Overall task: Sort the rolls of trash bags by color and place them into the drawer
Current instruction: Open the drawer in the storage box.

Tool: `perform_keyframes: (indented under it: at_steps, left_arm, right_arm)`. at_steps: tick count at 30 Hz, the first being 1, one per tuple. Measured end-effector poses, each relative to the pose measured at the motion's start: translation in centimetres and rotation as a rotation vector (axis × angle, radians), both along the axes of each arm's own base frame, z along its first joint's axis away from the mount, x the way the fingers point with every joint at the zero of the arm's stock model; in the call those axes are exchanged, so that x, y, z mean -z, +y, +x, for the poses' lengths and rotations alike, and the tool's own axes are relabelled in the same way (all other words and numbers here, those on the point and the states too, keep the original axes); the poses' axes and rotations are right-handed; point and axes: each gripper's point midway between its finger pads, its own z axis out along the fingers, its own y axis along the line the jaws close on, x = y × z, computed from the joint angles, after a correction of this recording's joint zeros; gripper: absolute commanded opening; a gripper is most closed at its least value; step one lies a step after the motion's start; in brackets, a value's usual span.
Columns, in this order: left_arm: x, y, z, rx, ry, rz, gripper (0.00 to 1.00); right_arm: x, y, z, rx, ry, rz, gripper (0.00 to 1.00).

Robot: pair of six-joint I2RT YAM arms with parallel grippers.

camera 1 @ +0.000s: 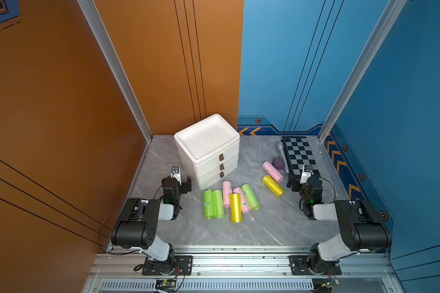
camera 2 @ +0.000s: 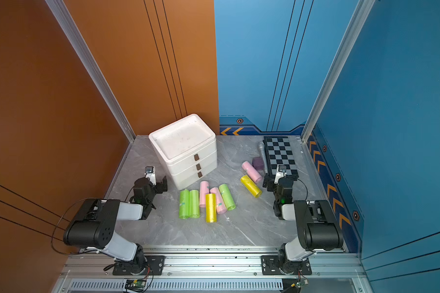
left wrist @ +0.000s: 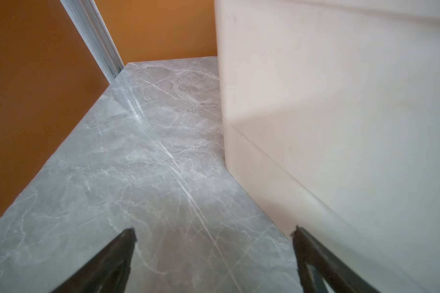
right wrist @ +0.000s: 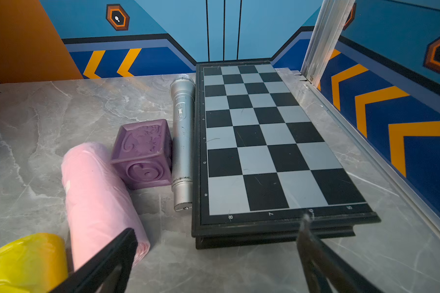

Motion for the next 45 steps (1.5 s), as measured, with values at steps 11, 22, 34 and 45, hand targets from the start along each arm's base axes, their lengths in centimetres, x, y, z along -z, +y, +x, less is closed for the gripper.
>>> perform_keyframes:
  at_steps: [11,22,34,45]
  left_arm:
    - [0.0,0.2,0.0,-0.014,-0.001,0.001,0.98]
    - [0.0,0.4,0.0,-0.027,-0.002,-0.014,0.98]
    - [-0.3,1.1,-0.3,-0.092,-0.006,0.012,0.98]
    - [-15.8,4.7,-2.9,-0.395,-0.185,-0.127,0.98]
  right_arm:
    - [0.0,0.0,0.0,0.000,0.000,0.000,1.00]
    - [0.0,0.0,0.0,0.000,0.000,0.000,1.00]
    - [0.0,0.0,0.0,0.000,0.000,0.000,1.00]
    - [0.0,0.0,0.0,0.000,0.000,0.000,1.00]
